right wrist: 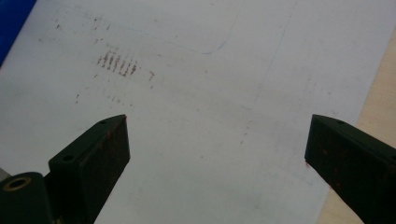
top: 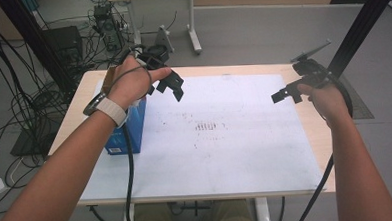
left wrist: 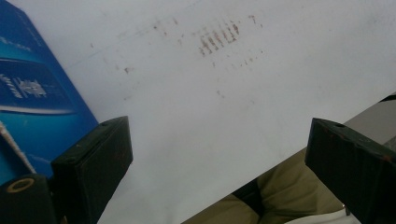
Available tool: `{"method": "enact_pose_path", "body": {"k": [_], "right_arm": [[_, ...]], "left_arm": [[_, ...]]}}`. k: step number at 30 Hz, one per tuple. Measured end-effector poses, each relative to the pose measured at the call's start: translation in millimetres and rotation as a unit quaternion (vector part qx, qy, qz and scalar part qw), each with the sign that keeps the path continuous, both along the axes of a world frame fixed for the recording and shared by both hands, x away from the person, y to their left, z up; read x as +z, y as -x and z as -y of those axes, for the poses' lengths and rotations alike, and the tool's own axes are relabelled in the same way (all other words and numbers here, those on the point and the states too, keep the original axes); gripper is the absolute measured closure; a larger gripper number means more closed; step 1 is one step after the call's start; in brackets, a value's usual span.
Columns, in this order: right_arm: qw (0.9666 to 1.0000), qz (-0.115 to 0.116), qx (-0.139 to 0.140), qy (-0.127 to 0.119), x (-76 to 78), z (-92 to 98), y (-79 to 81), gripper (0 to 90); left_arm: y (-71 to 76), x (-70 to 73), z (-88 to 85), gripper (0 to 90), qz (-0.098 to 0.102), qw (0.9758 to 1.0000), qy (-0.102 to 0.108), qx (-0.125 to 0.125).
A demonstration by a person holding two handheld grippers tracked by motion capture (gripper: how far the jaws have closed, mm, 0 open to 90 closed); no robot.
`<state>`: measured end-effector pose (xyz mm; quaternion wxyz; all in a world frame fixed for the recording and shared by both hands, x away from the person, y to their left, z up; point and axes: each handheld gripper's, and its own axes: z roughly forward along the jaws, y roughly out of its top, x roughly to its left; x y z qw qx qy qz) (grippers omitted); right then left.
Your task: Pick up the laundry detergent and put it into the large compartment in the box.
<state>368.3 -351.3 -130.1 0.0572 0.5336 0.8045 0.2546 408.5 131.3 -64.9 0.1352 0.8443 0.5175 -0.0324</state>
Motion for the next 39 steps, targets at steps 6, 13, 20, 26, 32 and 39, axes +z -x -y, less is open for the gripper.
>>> {"method": "enact_pose_path", "body": {"k": [6,13,20,26,32,39], "right_arm": [[1.0000,-0.001,0.001,-0.001,-0.4,0.0,0.8,6.4],[1.0000,-0.002,0.001,-0.001,-0.5,0.6,0.9,6.4],[1.0000,-0.004,0.000,-0.001,-2.4,1.8,-1.2,6.4],[1.0000,-0.006,0.002,-0.004,-5.3,2.2,-2.4,6.3],[1.0000,-0.007,0.003,-0.005,-6.3,1.9,-3.7,6.4],[0.9999,-0.009,0.004,-0.005,-6.6,1.9,-6.0,6.1]], "left_arm": [[-1.9,-11.8,6.9,7.9,-0.010,0.9998,0.003,-0.014],[-4.1,-17.4,11.7,7.9,-0.015,0.9997,0.004,-0.020],[-6.4,-20.0,14.2,7.9,-0.017,0.9996,0.005,-0.023],[-7.6,-23.4,16.7,7.9,-0.020,0.9993,0.010,-0.031],[-9.5,-25.1,23.3,7.9,-0.025,0.9987,0.009,-0.043],[-9.3,-27.7,23.1,7.9,-0.026,0.9987,0.011,-0.041]]}}
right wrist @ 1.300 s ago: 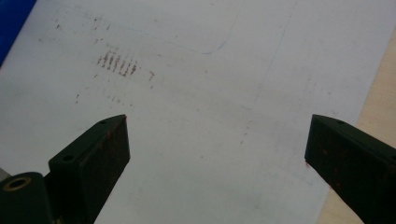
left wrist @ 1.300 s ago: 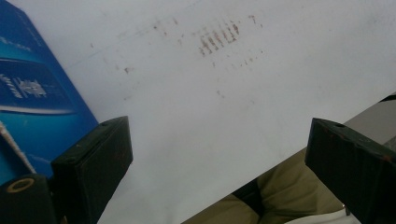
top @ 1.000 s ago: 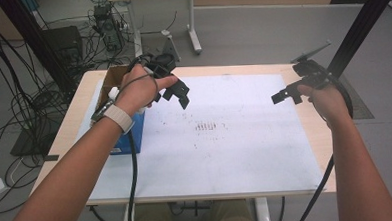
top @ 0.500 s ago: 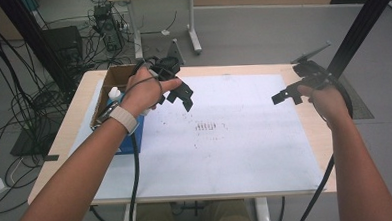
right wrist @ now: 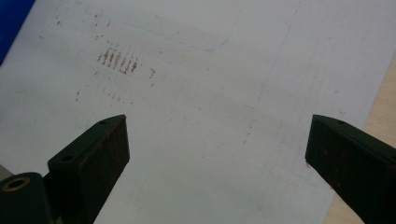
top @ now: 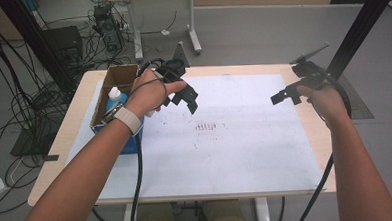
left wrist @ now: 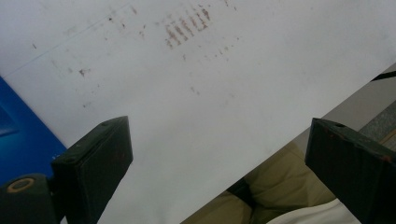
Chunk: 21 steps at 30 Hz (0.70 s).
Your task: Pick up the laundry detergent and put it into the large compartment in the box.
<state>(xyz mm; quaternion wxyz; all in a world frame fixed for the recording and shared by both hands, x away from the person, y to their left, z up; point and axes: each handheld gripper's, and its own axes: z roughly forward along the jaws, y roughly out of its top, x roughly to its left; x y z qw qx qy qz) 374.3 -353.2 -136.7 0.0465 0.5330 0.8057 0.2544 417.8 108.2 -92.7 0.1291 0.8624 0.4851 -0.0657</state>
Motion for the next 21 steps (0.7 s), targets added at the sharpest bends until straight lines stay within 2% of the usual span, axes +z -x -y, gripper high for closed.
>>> {"method": "enact_pose_path", "body": {"k": [9,21], "right_arm": [[1.0000,0.001,0.004,0.001,0.2,-2.6,-1.3,6.1],[1.0000,0.001,0.005,-0.001,-2.1,-1.5,-0.8,6.1]], "left_arm": [[1.7,0.2,-4.3,7.9,0.001,1.0000,0.007,0.004],[2.8,-1.4,-6.6,7.9,0.002,0.9999,0.007,0.008]]}}
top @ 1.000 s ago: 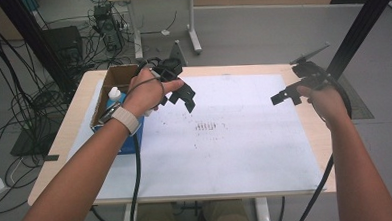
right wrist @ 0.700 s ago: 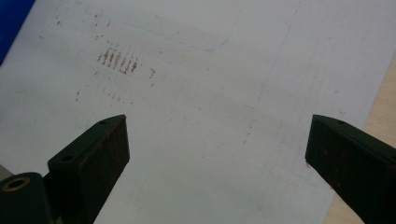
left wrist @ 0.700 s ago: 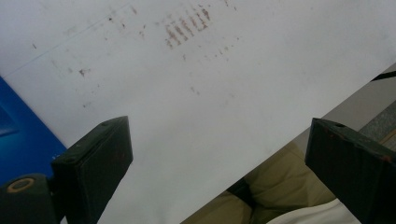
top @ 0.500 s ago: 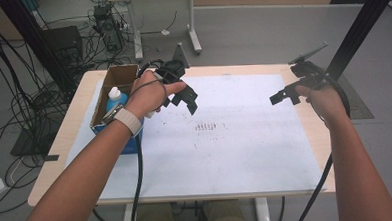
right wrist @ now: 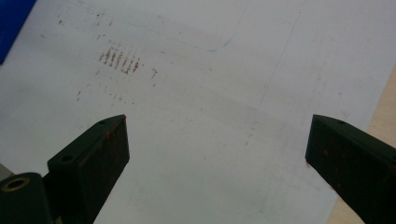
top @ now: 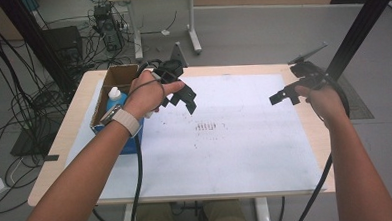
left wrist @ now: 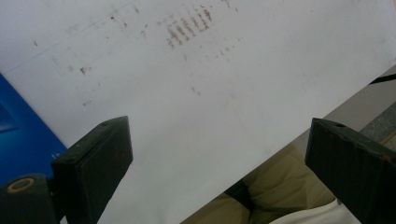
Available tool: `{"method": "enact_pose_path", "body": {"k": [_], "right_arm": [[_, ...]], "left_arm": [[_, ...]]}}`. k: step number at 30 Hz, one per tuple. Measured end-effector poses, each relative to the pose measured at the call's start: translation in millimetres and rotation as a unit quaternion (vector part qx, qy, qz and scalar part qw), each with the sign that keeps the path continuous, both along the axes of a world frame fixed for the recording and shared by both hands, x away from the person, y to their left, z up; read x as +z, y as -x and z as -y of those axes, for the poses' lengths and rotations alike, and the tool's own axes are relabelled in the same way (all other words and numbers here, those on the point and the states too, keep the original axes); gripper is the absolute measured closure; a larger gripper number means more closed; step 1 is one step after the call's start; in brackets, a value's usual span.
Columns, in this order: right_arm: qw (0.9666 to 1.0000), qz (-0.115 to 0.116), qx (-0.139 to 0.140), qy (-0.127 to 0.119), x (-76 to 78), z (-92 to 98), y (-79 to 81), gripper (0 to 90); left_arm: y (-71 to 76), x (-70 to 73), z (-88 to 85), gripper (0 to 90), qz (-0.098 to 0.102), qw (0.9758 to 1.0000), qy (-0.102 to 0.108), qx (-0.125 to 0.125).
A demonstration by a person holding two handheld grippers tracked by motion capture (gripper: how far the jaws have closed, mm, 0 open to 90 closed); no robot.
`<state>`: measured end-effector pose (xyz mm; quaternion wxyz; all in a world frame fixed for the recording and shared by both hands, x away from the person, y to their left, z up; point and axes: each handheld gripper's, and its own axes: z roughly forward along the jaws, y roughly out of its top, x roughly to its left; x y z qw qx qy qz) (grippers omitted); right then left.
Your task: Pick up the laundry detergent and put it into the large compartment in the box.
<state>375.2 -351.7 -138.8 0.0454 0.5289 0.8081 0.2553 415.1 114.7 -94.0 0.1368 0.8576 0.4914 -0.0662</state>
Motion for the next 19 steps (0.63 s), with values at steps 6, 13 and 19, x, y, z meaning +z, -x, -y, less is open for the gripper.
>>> {"method": "enact_pose_path", "body": {"k": [6,13,19], "right_arm": [[1.0000,0.003,-0.004,0.001,-1.6,2.1,1.9,6.0],[1.0000,0.004,-0.004,-0.001,-1.8,3.3,3.5,6.1],[1.0000,0.006,-0.005,-0.002,-1.9,4.3,4.9,6.1]], "left_arm": [[0.1,-1.0,-1.1,7.9,0.001,1.0000,0.001,0.000],[0.4,-1.6,-0.6,7.9,0.001,1.0000,0.000,0.000],[1.1,-0.8,-1.1,7.9,0.002,1.0000,0.001,-0.001]]}}
